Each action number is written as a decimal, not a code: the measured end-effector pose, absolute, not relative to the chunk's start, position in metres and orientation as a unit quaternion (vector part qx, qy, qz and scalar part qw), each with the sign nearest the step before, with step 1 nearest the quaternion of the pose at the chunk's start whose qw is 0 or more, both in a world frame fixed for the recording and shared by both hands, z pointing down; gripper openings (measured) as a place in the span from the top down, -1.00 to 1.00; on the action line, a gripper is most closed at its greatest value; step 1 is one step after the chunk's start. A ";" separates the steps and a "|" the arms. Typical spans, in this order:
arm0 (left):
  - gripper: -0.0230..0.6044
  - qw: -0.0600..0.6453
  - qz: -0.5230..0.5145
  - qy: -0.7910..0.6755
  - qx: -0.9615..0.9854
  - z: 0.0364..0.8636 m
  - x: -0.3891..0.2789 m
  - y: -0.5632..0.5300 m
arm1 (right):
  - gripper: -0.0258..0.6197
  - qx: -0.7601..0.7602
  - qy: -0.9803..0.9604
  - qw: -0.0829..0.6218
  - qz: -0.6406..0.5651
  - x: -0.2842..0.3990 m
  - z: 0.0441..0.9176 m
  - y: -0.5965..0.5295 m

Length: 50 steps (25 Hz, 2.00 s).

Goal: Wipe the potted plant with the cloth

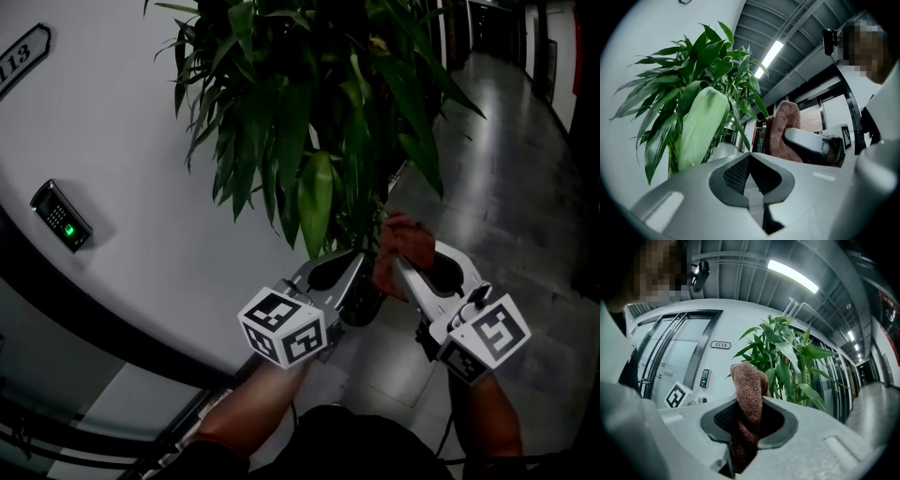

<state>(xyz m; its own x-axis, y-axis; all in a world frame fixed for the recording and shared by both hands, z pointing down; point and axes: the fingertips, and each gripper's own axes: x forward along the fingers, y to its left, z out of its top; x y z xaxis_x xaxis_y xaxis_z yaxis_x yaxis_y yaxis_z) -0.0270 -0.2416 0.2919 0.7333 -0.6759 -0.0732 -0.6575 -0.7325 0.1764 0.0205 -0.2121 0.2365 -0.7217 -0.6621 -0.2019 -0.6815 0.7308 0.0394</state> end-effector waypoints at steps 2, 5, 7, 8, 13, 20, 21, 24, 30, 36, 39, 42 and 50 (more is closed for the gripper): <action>0.88 0.066 -0.063 -0.351 0.932 0.295 -0.025 -0.239 | 0.70 -0.363 0.924 0.100 0.064 0.013 0.220 -0.219; 0.88 0.059 -0.058 -0.340 0.937 0.299 -0.027 -0.237 | 0.70 -0.365 0.920 0.118 0.075 -0.002 0.196 -0.230; 0.88 0.056 -0.050 -0.337 0.939 0.303 -0.030 -0.236 | 0.70 -0.368 0.917 0.123 0.089 -0.013 0.180 -0.238; 0.88 0.054 -0.045 -0.336 0.939 0.304 -0.032 -0.236 | 0.70 -0.372 0.915 0.126 0.097 -0.017 0.171 -0.242; 0.88 0.052 -0.039 -0.322 0.945 0.308 -0.044 -0.240 | 0.70 -0.413 0.890 0.145 0.129 -0.018 0.131 -0.266; 0.88 0.054 -0.037 -0.285 0.956 0.312 -0.049 -0.238 | 0.70 -0.476 0.854 0.167 0.130 -0.003 0.121 -0.303; 0.88 0.055 -0.037 -0.281 0.958 0.313 -0.050 -0.237 | 0.70 -0.478 0.852 0.170 0.128 -0.004 0.121 -0.305; 0.88 0.056 -0.041 -0.267 0.961 0.314 -0.051 -0.236 | 0.70 -0.483 0.848 0.169 0.136 -0.008 0.117 -0.307; 0.88 0.076 -0.057 -0.248 0.964 0.317 -0.045 -0.233 | 0.70 -0.477 0.858 0.135 0.133 -0.020 0.124 -0.321; 0.88 0.075 -0.070 -0.267 0.958 0.320 -0.037 -0.235 | 0.70 -0.448 0.880 0.085 0.130 -0.035 0.147 -0.328; 0.88 0.073 -0.072 -0.286 0.953 0.322 -0.034 -0.238 | 0.70 -0.434 0.890 0.071 0.123 -0.035 0.159 -0.331; 0.88 0.077 -0.072 -0.300 0.948 0.325 -0.030 -0.241 | 0.70 -0.422 0.896 0.063 0.121 -0.034 0.167 -0.333; 0.88 0.077 -0.059 -0.334 0.938 0.327 -0.020 -0.242 | 0.70 -0.393 0.910 0.055 0.118 -0.030 0.183 -0.331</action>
<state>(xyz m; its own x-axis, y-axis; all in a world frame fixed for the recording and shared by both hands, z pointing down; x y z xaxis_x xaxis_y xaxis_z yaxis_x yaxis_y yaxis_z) -0.0202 -0.2419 0.3272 0.7697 -0.6356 -0.0593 -0.6173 -0.7648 0.1842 -0.0299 -0.3314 0.1830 -0.6857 -0.7018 -0.1929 -0.7278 0.6639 0.1720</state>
